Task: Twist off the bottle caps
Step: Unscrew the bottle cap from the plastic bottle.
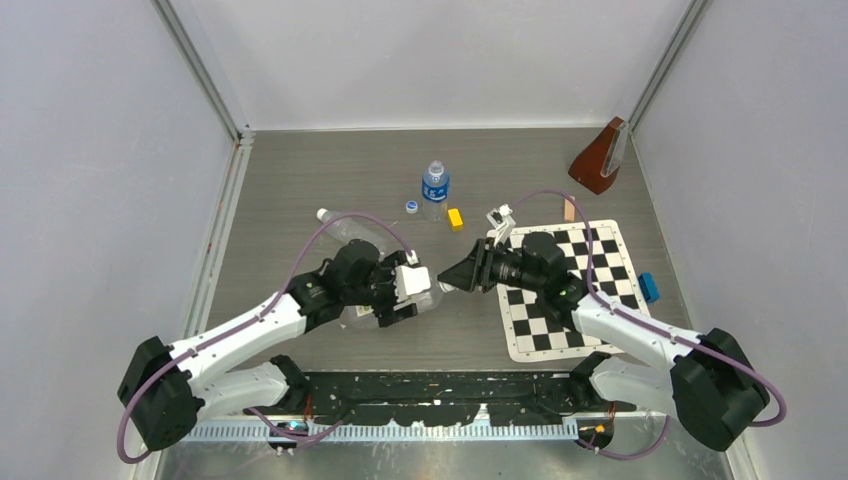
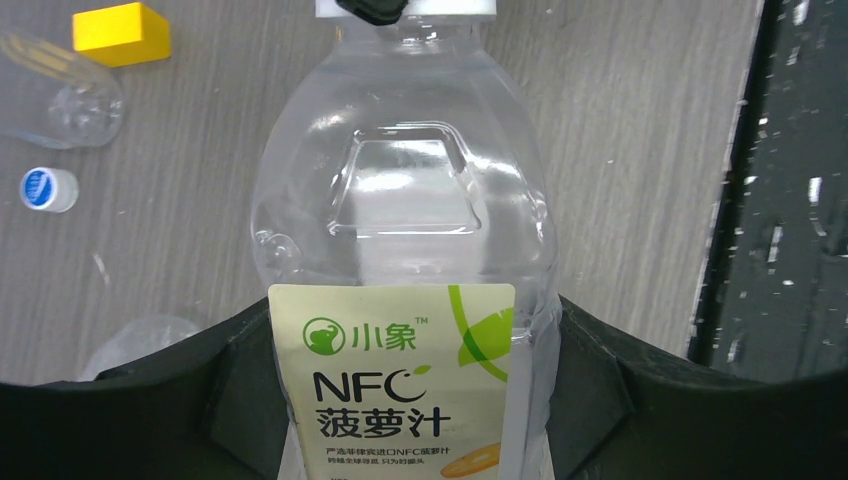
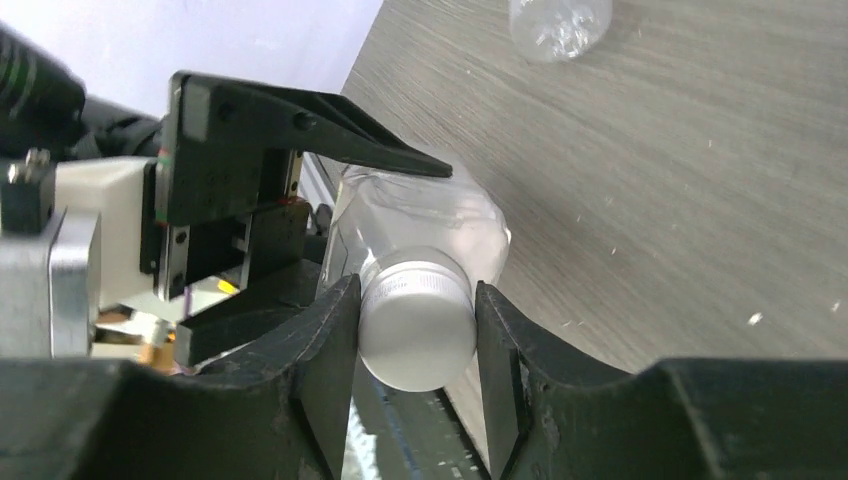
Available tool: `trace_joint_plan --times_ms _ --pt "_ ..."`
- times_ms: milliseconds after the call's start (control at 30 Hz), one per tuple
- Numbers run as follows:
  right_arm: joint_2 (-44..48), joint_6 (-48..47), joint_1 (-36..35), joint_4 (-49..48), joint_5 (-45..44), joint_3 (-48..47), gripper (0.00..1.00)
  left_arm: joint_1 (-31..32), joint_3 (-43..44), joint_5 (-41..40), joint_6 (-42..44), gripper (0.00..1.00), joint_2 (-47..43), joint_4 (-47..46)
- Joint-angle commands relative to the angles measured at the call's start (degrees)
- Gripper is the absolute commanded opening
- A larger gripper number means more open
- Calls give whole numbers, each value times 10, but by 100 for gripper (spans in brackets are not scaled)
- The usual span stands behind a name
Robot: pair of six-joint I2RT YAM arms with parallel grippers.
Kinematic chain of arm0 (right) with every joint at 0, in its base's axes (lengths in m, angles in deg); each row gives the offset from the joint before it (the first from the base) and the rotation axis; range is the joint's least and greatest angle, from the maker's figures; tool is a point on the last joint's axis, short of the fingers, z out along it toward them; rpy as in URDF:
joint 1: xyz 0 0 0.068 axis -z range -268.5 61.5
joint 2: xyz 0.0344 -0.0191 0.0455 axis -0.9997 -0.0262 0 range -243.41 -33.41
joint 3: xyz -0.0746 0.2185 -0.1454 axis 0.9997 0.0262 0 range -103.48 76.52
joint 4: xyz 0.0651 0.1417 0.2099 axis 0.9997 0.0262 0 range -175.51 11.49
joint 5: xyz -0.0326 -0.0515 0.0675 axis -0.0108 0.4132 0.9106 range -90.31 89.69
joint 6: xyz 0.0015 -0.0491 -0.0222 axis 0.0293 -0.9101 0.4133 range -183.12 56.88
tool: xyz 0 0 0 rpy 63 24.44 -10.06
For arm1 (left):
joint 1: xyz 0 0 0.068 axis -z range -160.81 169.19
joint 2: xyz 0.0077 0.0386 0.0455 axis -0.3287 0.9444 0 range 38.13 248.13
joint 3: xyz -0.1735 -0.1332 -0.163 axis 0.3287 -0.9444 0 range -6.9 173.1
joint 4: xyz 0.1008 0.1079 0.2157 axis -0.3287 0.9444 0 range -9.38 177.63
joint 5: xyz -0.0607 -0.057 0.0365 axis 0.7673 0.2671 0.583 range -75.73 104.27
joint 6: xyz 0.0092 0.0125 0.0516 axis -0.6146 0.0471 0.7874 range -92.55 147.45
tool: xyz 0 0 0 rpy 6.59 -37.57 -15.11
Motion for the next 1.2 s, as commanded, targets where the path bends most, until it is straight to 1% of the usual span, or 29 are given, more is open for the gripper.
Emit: trace_joint_plan --times_ms 0,33,133,200,267,333,367,400,433,467,500,600,667,833,933,1067,1167 --pt "42 -168 -7 -125 45 14 9 8 32 117 -19 0 -6 -61" --pt "50 -206 -7 -125 58 20 9 8 30 128 -14 0 -10 -64" --pt "59 -277 -7 -125 84 26 9 8 32 162 -4 0 -14 -58" --pt "60 -295 -7 -123 94 28 9 8 37 174 0 0 -13 -45" --pt "60 -290 -7 -121 88 26 10 8 40 172 5 0 -10 -35" --pt "61 -267 -6 -122 77 24 24 8 40 158 7 0 -9 -32" --pt "63 -259 -7 -124 71 25 35 8 39 149 9 0 -9 -30" --pt "66 -242 -7 -128 69 28 40 8 40 140 11 0 -8 -26" --pt "68 -231 -7 -141 63 30 50 8 41 130 14 0 -7 -22" --pt "74 -208 -7 -146 58 35 53 8 42 119 16 0 -6 -18" --pt "78 -197 -6 -149 43 37 60 8 43 110 18 0 -5 -12" --pt "100 -151 -7 -139 11 38 68 8 45 76 24 0 -4 -4" --pt "110 -139 -6 -119 -28 36 73 8 44 54 25 0 -3 -4" --pt "120 -85 -7 -59 -83 19 75 8 44 1 25 0 1 -8" --pt "119 -49 -6 -2 -112 -10 75 8 44 -34 24 0 1 -11" --pt "102 -18 -6 75 -168 -45 75 8 40 -71 25 0 -2 -20" --pt "83 10 -6 101 -185 -60 75 8 38 -94 21 0 -3 -27"
